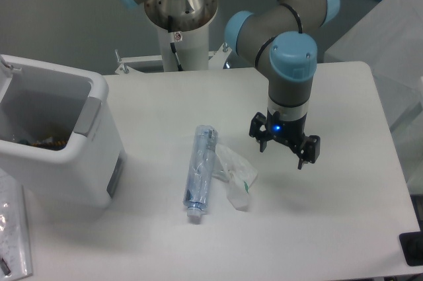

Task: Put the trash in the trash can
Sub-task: 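Move the gripper over the crumpled clear plastic bag and lower it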

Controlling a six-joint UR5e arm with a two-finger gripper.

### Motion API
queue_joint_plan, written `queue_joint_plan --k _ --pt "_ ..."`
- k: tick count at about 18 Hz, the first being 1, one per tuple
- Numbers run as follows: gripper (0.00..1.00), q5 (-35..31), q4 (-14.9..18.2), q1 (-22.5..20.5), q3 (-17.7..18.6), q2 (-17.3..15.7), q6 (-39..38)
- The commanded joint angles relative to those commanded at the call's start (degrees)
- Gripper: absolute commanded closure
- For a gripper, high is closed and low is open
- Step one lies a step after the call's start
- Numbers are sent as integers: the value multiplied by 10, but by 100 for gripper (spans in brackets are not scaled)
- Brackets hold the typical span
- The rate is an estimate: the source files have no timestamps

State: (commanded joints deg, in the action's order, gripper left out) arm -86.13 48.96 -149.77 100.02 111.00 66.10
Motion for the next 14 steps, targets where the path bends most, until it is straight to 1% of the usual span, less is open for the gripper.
queue_joint_plan --k 3,8,10,14 --pt "0 -2 0 11 0 17 -22" --pt "0 5 5 52 -14 36 -174" --pt "0 4 5 66 -15 43 -222" --pt "0 1 5 69 -14 52 -250"
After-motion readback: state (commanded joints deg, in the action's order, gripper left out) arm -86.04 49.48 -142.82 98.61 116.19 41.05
